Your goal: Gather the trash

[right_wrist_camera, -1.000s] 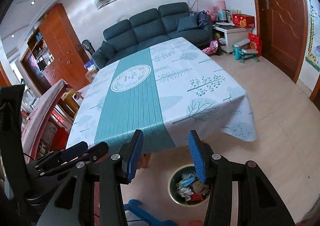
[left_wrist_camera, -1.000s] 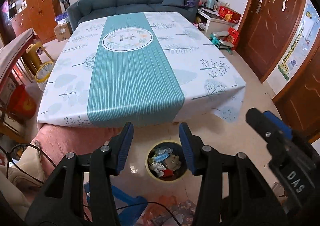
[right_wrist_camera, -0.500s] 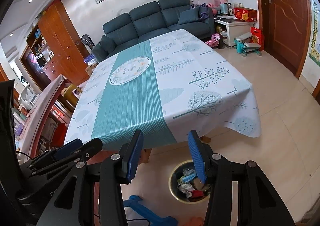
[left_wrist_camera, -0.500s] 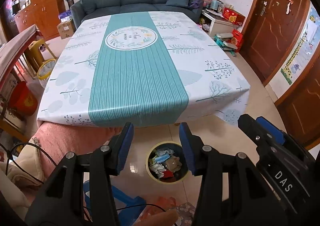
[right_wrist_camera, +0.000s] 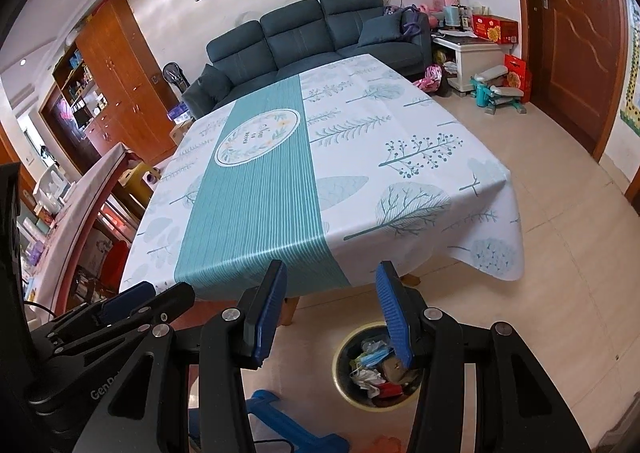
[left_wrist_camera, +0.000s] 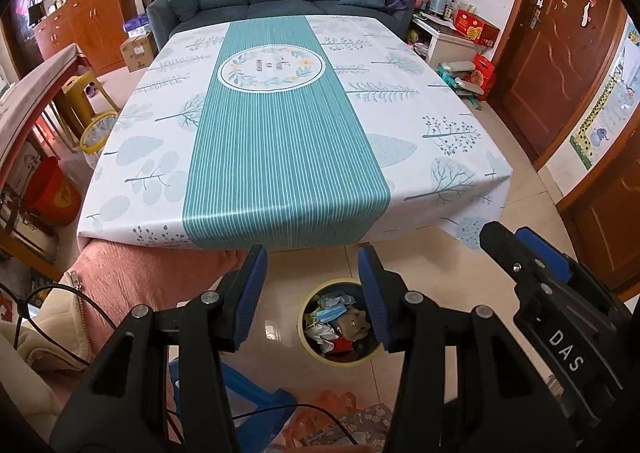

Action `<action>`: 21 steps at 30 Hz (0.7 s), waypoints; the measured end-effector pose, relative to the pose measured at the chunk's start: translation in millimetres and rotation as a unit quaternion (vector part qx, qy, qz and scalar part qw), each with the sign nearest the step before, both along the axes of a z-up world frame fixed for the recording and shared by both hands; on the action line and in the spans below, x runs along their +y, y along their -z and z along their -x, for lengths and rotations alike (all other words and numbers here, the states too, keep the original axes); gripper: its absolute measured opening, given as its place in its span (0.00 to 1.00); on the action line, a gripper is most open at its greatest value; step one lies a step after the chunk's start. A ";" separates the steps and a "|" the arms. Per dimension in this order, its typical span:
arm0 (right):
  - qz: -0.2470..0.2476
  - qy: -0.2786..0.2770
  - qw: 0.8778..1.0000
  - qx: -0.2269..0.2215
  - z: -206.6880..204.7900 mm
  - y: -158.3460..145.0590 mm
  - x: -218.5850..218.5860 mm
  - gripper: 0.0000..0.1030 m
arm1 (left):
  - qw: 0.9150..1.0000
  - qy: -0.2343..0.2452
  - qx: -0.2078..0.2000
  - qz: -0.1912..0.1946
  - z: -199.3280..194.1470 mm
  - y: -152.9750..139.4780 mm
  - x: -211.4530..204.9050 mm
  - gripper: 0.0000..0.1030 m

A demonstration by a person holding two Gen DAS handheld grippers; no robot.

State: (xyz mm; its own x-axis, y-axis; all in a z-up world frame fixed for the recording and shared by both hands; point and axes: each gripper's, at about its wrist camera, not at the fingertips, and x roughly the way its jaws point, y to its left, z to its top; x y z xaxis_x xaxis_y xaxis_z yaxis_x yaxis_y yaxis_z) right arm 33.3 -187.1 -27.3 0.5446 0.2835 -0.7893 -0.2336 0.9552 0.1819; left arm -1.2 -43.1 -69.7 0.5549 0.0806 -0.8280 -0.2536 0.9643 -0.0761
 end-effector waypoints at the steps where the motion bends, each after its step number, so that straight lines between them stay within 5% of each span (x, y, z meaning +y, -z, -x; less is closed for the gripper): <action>1: 0.003 -0.001 1.000 -0.003 -0.6 0.3 0.6 0.46 | 1.000 0.000 0.000 0.000 -0.1 0.0 -0.1 0.43; 10: 0.063 -0.005 0.997 -0.033 -3.0 2.7 9.9 0.46 | 1.000 -0.001 0.005 -0.003 -1.7 3.2 1.3 0.43; 21: 0.075 -0.004 0.997 -0.033 -5.3 5.6 11.0 0.46 | 1.000 0.001 0.011 -0.010 -3.3 6.0 2.4 0.43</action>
